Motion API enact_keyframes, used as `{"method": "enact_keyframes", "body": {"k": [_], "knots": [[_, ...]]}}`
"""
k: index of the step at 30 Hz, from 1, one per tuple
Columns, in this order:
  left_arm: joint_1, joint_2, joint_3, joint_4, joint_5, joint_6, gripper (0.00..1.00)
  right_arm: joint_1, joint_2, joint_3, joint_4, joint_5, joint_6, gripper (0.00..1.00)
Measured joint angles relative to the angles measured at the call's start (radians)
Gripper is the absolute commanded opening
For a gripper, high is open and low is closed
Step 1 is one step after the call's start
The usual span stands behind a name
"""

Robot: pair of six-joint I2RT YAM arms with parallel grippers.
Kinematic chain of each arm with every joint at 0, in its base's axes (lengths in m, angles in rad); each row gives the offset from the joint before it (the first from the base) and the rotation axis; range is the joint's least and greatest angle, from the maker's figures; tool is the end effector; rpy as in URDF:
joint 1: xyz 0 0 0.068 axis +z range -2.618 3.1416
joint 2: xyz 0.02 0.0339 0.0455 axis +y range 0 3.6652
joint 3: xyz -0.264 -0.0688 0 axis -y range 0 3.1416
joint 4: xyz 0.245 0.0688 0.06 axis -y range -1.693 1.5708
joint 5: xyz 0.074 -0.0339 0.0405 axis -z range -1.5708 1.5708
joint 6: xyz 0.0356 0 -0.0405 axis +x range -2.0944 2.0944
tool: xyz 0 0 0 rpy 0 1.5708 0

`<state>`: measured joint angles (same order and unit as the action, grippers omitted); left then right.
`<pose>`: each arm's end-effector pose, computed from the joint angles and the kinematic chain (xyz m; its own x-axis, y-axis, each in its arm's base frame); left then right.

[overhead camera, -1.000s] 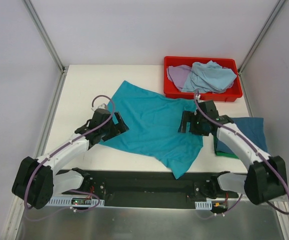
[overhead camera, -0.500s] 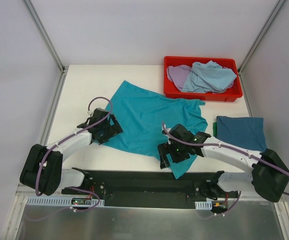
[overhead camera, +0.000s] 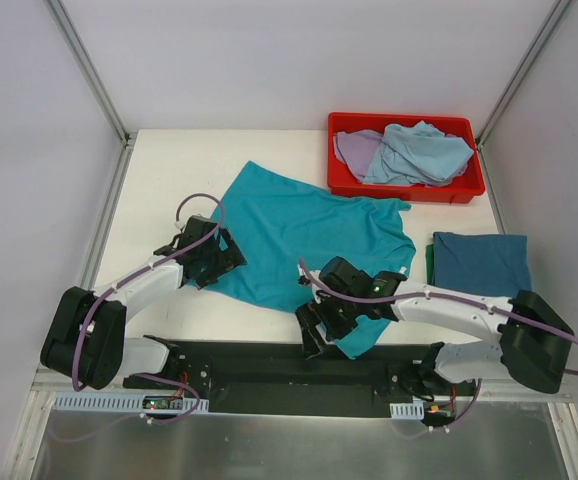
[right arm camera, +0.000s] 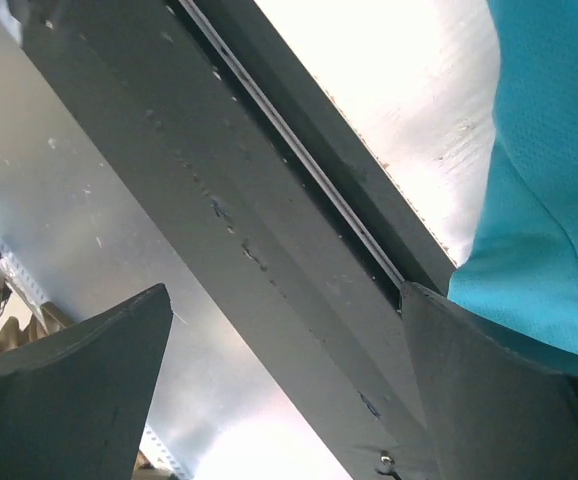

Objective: Fold and stack the t-shirts
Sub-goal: Flatten out the tshirt

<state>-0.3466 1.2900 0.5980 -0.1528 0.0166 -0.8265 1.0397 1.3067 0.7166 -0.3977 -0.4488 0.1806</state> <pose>0.2317 -0.0843 0.1751 -0.7340 -0.5169 -0.4406 -0.2802 0.8214 -0.4967 0.1115 0.2203 0.1933 -0.5772 -0.6631 -0.4765 -0.8073 0.3756 0.4552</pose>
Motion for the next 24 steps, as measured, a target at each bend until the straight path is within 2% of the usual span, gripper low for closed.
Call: {"method": "enact_keyframes", "body": {"k": [2,6,9,12,19,24], "knots": [[0.002,0.0,0.0,0.0,0.001,0.0,0.99,0.0,-0.043,0.0,0.004,0.01,0.0,0.99],[0.002,0.0,0.0,0.0,0.001,0.0,0.99,-0.012,-0.14,0.0,-0.026,0.125,0.019,0.96],[0.004,0.0,0.0,0.0,0.001,0.0,0.99,-0.045,-0.143,-0.006,-0.069,0.228,0.052,0.89],[0.008,0.001,0.0,0.0,0.005,0.0,0.99,-0.058,-0.12,-0.029,-0.097,0.296,0.074,0.87],[0.008,0.016,0.012,-0.001,0.01,0.0,0.99,-0.122,0.014,-0.048,-0.122,0.34,0.132,0.92],[0.008,0.028,0.02,0.003,0.026,0.0,0.99,-0.286,0.056,-0.017,-0.119,0.341,0.122,0.96]]}}
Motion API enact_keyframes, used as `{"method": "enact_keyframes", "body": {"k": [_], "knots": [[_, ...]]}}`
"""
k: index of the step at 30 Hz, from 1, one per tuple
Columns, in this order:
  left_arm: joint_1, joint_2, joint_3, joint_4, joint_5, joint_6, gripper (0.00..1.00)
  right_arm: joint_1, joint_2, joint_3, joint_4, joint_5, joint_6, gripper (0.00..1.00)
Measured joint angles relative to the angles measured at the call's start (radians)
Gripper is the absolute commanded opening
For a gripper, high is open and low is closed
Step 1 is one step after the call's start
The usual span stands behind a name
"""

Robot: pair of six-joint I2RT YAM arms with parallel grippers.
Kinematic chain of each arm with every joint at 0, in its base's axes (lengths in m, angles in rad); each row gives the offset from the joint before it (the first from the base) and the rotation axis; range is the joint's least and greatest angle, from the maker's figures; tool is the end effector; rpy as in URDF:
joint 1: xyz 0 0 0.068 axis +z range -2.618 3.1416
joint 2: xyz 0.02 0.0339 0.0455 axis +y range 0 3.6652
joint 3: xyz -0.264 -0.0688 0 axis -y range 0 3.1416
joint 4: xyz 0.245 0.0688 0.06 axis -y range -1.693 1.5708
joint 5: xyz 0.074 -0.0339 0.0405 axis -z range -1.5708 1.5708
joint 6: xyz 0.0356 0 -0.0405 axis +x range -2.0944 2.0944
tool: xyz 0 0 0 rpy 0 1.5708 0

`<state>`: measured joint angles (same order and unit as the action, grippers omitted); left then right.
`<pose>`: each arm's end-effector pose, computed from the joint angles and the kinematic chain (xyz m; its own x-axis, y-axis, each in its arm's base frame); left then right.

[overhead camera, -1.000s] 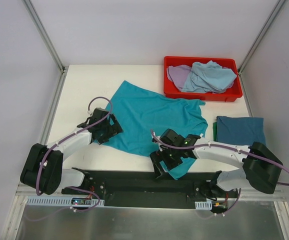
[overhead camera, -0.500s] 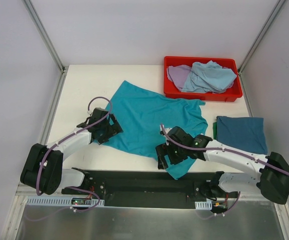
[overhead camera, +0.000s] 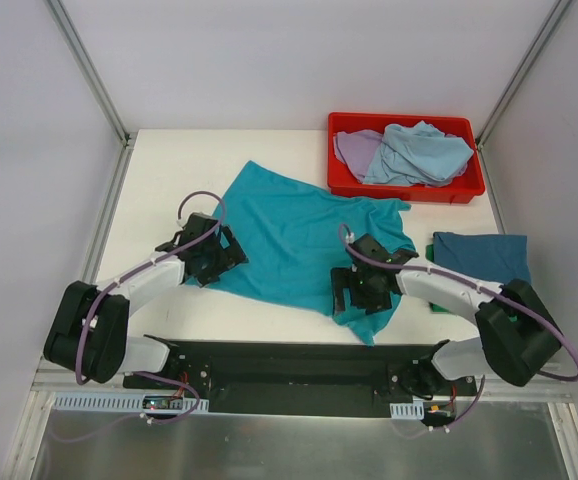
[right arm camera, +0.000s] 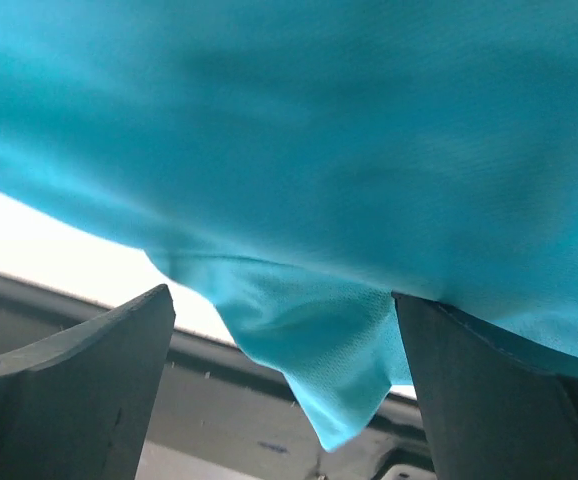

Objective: Fold and stack the t-shirts
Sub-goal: Flatten out the tshirt

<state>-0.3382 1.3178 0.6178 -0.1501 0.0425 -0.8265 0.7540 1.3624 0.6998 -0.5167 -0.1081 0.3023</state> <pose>0.2375 -0.0851 0.1748 -0.7435 -0.5175 -0.4236 -0.2789 0.8156 -0.5070 0.1703 0.1652 0.1673 -0.8548 -0.3967 -0.3346 -0.4777 0.8533 0.2088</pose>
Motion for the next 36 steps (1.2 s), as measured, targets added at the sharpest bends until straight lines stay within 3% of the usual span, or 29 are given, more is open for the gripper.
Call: {"method": "enact_keyframes", "body": {"k": [8,12,18,24,28,32,34,36], "knots": [[-0.001,0.067,0.052,0.016,0.035,-0.001,0.99,-0.332,0.128,0.122,0.056,0.032,-0.116,0.98],[-0.003,0.099,0.089,0.017,0.047,0.0,0.99,-0.4,0.122,0.153,0.035,0.101,-0.178,0.98],[-0.003,0.049,0.084,0.019,0.052,0.0,0.99,-0.366,-0.079,0.131,-0.015,0.089,-0.211,0.98],[-0.003,-0.211,-0.027,0.011,-0.019,-0.017,0.99,-0.197,-0.314,0.002,-0.043,0.028,-0.204,0.91],[-0.003,-0.326,-0.09,-0.003,-0.068,-0.037,0.99,-0.085,-0.274,-0.025,-0.041,-0.007,-0.197,0.82],[-0.003,-0.343,-0.113,-0.029,-0.092,-0.047,0.99,-0.033,-0.154,-0.027,-0.035,-0.007,-0.186,0.78],[-0.003,-0.338,-0.119,-0.04,-0.102,-0.049,0.99,-0.026,-0.095,-0.027,-0.032,0.008,-0.187,0.69],[-0.003,-0.321,-0.119,-0.047,-0.106,-0.049,0.99,-0.026,-0.031,-0.023,-0.036,0.037,-0.183,0.53]]}}
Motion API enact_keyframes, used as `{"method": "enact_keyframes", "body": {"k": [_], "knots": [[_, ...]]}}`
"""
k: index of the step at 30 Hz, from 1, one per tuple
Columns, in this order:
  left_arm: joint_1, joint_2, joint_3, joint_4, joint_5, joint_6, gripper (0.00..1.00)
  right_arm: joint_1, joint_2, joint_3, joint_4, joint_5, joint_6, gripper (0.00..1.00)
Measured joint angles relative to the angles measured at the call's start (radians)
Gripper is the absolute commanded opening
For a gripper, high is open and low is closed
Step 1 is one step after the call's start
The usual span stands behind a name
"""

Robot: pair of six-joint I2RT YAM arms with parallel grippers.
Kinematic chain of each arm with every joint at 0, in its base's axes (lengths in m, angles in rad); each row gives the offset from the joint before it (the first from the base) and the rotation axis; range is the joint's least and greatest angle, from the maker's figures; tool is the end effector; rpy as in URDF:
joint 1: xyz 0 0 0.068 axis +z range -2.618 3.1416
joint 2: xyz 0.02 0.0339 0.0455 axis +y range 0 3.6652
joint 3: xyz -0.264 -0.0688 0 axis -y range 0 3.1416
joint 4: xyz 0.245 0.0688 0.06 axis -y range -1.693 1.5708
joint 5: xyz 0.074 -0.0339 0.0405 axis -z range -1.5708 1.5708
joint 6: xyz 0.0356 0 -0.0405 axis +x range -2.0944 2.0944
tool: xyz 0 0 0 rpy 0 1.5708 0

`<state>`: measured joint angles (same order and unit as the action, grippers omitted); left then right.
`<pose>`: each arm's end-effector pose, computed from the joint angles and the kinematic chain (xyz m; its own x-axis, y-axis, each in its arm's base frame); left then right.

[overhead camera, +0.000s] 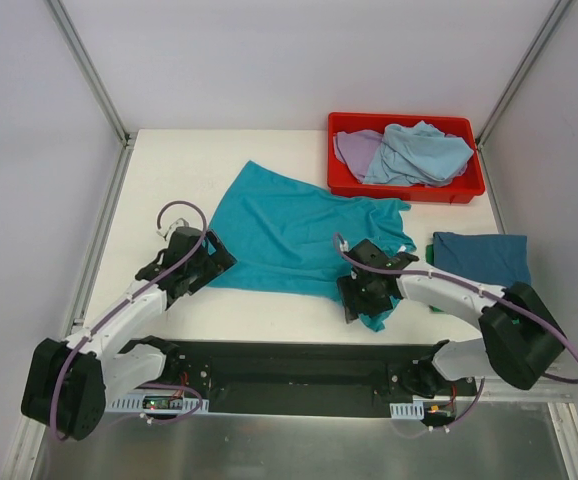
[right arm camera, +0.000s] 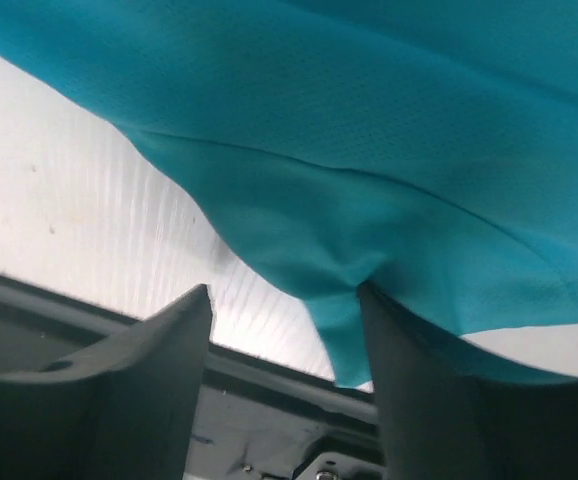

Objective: Fold and stack the t-shirts
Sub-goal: Flatten out the tshirt

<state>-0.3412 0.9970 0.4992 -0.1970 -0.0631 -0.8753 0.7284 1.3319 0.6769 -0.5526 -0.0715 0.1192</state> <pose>0.1937 -0.0664 0.2008 -0.6079 -0.5972 -0.5232 -0.2785 0.7775 -0.5639 0.1679 0.1532 0.1660 -0.7738 -0.5313 -0.3448 -0.5951 0.7963 0.1086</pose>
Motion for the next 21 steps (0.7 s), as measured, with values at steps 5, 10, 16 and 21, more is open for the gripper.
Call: {"method": "enact_keyframes", "body": {"k": [5,10,16,21], "knots": [[0.0,0.071,0.005,-0.015,0.0,0.004,0.99,0.0,0.072,0.047,-0.007,0.025,0.007,0.02],[0.0,0.106,0.018,-0.035,-0.02,0.013,0.99,0.011,0.053,0.046,-0.025,-0.004,0.024,0.0],[0.001,0.109,0.044,-0.037,-0.051,0.027,0.99,0.005,-0.103,0.05,-0.093,-0.099,0.018,0.0],[0.001,0.109,0.06,-0.037,-0.067,0.031,0.99,-0.091,-0.129,0.096,-0.134,-0.152,-0.019,0.06]]}}
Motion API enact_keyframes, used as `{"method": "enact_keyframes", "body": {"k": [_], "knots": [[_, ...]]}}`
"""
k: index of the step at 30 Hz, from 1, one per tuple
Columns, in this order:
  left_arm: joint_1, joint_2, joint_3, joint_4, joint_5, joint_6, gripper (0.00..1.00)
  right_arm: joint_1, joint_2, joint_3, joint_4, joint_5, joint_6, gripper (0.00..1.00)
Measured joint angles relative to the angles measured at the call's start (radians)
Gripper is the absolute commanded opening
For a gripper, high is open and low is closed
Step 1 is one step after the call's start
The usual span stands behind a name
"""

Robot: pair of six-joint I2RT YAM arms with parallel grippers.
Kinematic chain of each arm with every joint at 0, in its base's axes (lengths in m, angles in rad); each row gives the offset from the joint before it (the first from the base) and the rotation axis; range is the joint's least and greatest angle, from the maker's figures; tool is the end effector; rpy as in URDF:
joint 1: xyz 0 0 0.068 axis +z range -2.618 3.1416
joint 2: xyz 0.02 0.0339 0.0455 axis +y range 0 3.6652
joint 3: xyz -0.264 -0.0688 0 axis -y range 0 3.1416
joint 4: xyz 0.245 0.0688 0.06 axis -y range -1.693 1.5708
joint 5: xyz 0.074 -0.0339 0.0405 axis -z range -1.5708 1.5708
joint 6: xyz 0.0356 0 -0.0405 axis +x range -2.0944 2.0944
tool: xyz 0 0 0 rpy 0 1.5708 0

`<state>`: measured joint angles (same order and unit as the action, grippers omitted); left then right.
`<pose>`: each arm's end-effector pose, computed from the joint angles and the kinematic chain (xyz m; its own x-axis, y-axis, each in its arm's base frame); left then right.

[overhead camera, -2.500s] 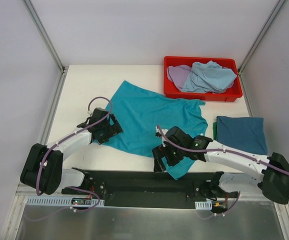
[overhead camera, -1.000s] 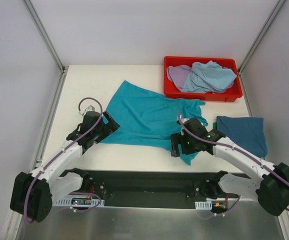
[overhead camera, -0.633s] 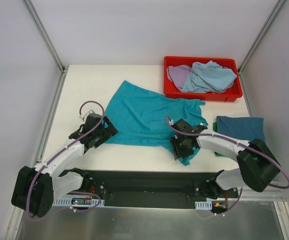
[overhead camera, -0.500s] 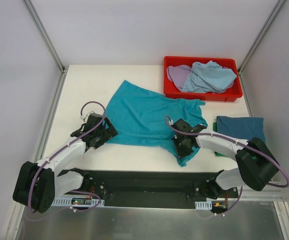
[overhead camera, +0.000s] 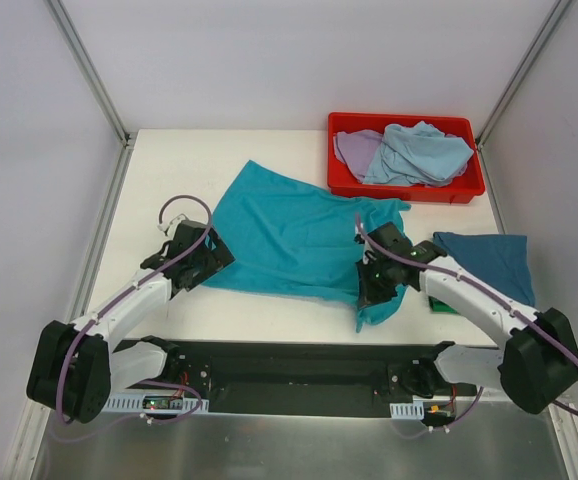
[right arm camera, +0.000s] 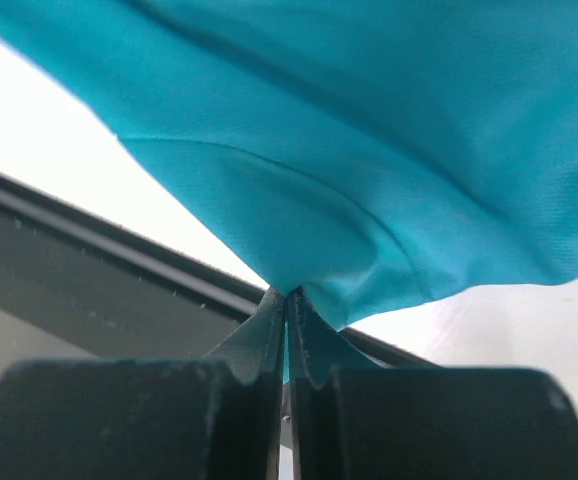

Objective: Fold and stack the t-shirts
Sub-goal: Flatten out the tshirt

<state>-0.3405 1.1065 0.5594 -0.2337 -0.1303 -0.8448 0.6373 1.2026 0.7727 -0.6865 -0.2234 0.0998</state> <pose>0.2088 -0.0691 0.1964 -0.6230 -0.5659 -0.5400 -0.3341 0.8167 -0.4705 0.1725 0.1375 0.2146 -0.7842 -0.4597 -0.4169 -0.5832 0.7755 0.2418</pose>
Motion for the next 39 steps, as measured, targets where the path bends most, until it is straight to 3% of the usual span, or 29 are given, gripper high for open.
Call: {"method": "enact_keyframes", "body": {"k": [2,8,9,10,12,15,18,23,27,33,39], "knots": [[0.0,0.003,0.008,0.0,-0.005,0.0,0.99,-0.069,0.029,0.035,-0.01,0.025,-0.027,0.15],[0.0,0.036,0.042,-0.004,-0.009,0.006,0.99,-0.168,0.246,0.164,0.027,0.227,-0.087,0.24],[0.0,0.044,0.049,-0.005,-0.009,0.008,0.99,-0.179,0.293,0.194,0.031,0.272,-0.093,0.34],[0.0,0.05,0.055,-0.009,-0.009,0.01,0.99,-0.186,0.335,0.225,0.033,0.312,-0.095,0.5],[0.0,0.052,0.06,-0.013,-0.01,0.012,0.99,-0.197,0.387,0.275,0.038,0.368,-0.095,0.68],[0.0,0.05,0.06,-0.027,-0.013,0.012,0.99,-0.197,0.363,0.275,0.063,0.397,-0.094,0.81],[0.003,0.021,0.052,-0.053,-0.049,-0.013,0.99,-0.192,0.233,0.188,0.091,0.407,-0.063,0.96],[0.069,-0.153,-0.058,-0.084,-0.112,-0.093,0.99,-0.192,-0.145,-0.021,0.1,0.406,0.034,0.96],[0.142,-0.271,-0.142,-0.118,-0.151,-0.14,0.99,-0.195,-0.377,-0.174,0.122,0.289,0.095,0.96],[0.221,-0.286,-0.182,-0.135,-0.167,-0.168,0.98,-0.195,-0.423,-0.291,0.151,0.13,0.131,0.96],[0.251,-0.156,-0.151,-0.104,-0.138,-0.164,0.86,-0.195,-0.419,-0.296,0.183,0.101,0.143,0.97]]}}
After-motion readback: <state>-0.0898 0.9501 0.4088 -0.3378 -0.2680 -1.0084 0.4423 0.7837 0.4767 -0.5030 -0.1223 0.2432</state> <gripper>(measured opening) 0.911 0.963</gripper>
